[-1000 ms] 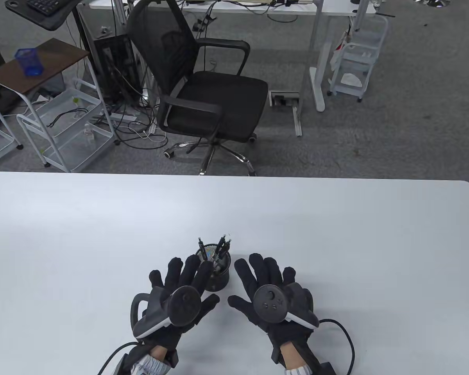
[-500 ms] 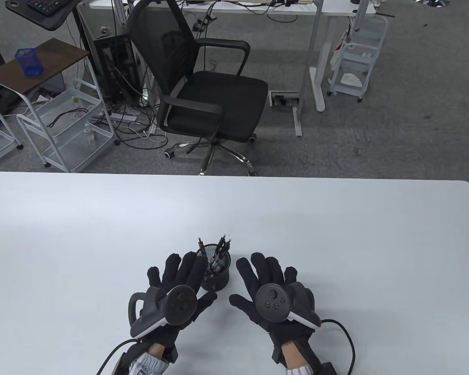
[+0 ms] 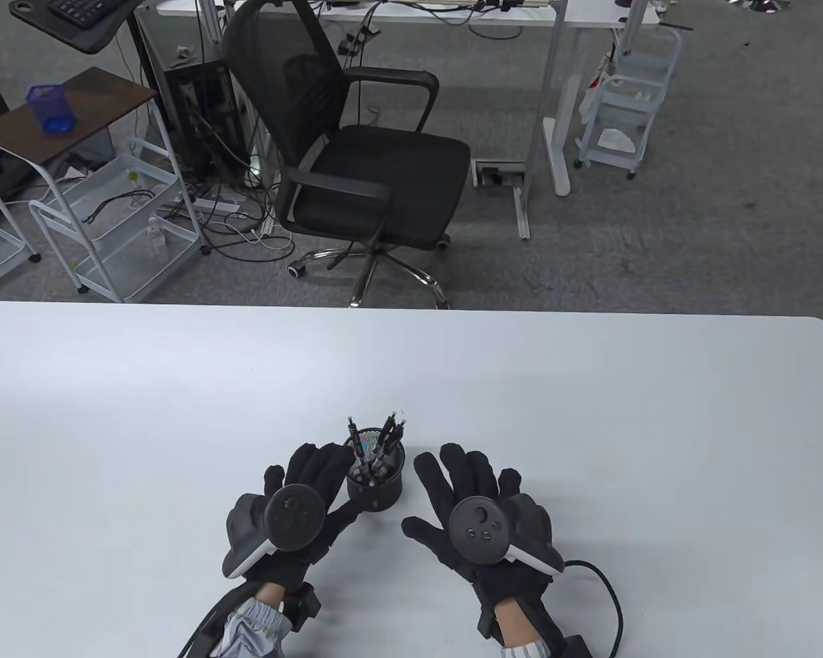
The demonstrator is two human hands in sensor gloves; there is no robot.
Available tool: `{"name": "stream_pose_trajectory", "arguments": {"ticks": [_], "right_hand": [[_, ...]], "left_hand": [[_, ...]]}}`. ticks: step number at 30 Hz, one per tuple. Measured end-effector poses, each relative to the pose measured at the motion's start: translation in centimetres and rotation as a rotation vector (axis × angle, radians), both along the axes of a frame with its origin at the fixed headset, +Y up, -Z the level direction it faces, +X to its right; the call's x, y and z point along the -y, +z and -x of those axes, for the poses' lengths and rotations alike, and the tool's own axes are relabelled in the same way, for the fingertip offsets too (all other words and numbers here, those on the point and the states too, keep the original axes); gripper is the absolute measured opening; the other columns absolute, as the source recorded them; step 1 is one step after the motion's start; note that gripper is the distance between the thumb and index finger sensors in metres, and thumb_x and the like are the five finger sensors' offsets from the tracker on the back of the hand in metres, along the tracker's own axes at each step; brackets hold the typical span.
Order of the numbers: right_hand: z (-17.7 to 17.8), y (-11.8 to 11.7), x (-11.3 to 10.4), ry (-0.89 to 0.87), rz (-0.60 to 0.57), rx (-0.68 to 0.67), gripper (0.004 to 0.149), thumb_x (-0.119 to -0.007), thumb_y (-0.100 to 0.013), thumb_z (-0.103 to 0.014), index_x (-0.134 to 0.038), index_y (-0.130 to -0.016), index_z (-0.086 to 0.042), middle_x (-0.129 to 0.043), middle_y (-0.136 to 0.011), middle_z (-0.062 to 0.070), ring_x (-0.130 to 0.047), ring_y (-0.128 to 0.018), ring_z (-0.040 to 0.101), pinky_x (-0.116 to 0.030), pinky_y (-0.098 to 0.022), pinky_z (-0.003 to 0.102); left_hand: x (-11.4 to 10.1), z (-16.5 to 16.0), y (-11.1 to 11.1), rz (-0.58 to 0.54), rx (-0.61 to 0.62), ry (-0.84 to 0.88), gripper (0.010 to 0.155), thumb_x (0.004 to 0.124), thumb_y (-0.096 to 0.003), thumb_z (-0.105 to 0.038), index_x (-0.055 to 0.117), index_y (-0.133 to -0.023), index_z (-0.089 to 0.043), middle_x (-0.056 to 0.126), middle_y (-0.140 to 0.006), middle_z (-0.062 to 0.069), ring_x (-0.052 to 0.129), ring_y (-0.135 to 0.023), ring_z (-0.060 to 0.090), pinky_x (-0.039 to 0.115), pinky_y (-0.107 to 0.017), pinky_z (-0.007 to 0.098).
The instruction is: Press to open click pens
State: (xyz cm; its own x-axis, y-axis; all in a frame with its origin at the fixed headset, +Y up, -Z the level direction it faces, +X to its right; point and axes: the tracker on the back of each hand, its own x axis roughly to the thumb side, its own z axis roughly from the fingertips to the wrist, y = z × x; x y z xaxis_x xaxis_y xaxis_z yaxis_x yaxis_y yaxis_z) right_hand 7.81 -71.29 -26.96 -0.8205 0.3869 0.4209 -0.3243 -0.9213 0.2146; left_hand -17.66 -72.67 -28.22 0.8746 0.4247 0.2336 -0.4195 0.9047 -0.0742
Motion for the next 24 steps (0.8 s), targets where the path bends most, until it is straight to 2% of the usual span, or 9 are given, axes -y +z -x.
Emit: {"name": "stream_pose_trajectory", "arguments": {"ticks": [7, 12, 24], "right_hand": [[0.0, 0.0, 0.0, 0.003, 0.003, 0.002, 0.078, -0.053, -0.065, -0.056, -0.016, -0.123, -0.018, -0.006, -0.125, 0.028, -0.013, -0.108, 0.063, -0.007, -0.063, 0.085], [0.0, 0.0, 0.0, -0.001, 0.005, 0.003, 0.078, -0.053, -0.065, -0.056, -0.016, -0.122, -0.018, -0.006, -0.125, 0.028, -0.013, -0.108, 0.063, -0.007, -0.063, 0.085], [-0.1, 0.0, -0.1, -0.002, 0.005, 0.002, 0.078, -0.053, -0.065, -0.056, -0.016, -0.123, -0.018, -0.006, -0.125, 0.028, -0.013, -0.108, 0.063, -0.007, -0.063, 0.085]], "left_hand": [[1.0, 0.3, -0.8, 0.052, -0.026, 0.116, 0.056, 0.072, -0.0691, -0.042, 0.047, -0.119, -0.035, 0.037, -0.128, 0.003, 0.031, -0.121, 0.042, 0.029, -0.078, 0.075], [2.0, 0.0, -1.4, 0.095, -0.027, 0.111, 0.053, 0.070, -0.0697, -0.042, 0.051, -0.119, -0.037, 0.031, -0.128, 0.006, 0.025, -0.120, 0.044, 0.027, -0.078, 0.076], [2.5, -0.3, -1.6, 0.066, -0.059, 0.117, 0.048, 0.067, -0.0706, -0.042, 0.056, -0.117, -0.037, 0.028, -0.128, 0.011, 0.020, -0.118, 0.047, 0.026, -0.077, 0.076]]}}
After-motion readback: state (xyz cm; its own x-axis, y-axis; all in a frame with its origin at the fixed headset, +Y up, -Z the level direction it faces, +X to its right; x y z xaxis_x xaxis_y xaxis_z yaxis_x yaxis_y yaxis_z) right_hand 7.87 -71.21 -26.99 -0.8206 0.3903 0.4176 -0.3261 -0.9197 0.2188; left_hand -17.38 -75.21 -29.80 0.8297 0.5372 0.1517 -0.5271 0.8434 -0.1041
